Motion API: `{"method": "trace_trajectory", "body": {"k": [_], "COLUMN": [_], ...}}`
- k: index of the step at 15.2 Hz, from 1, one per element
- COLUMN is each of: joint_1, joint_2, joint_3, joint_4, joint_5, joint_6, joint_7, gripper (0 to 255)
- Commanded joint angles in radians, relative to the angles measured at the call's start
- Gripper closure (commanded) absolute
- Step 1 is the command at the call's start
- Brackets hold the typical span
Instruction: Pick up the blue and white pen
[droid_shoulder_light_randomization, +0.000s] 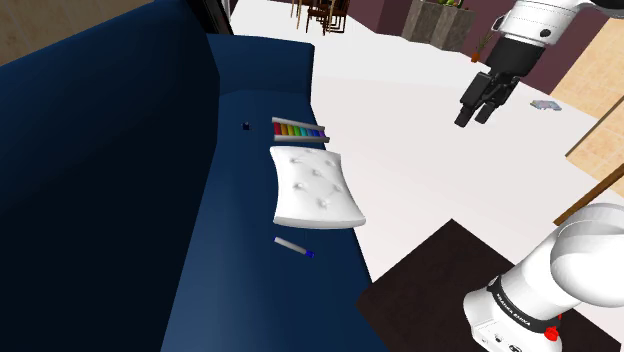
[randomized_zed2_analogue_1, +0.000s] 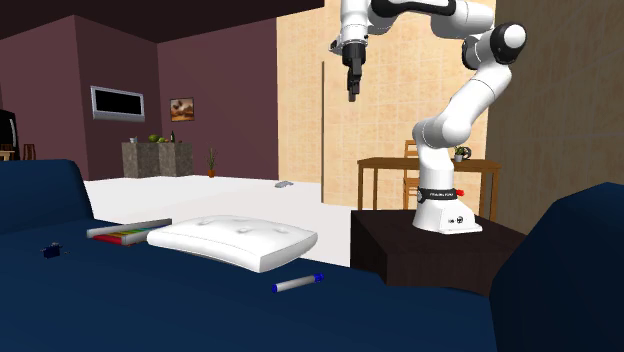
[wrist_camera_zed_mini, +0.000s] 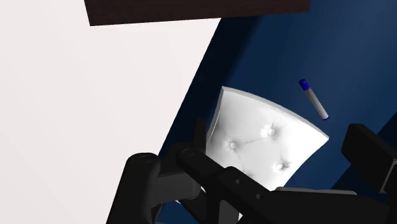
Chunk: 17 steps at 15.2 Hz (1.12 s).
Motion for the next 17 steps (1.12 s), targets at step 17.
{"method": "trace_trajectory", "body": {"k": [17], "joint_1": [0.107], "joint_2": [0.239], "joint_3": [0.15], "joint_4": [-0.312], "joint_5": [0.126], "joint_6": [0.581], "joint_7": [0.016], "gripper": [0]}}
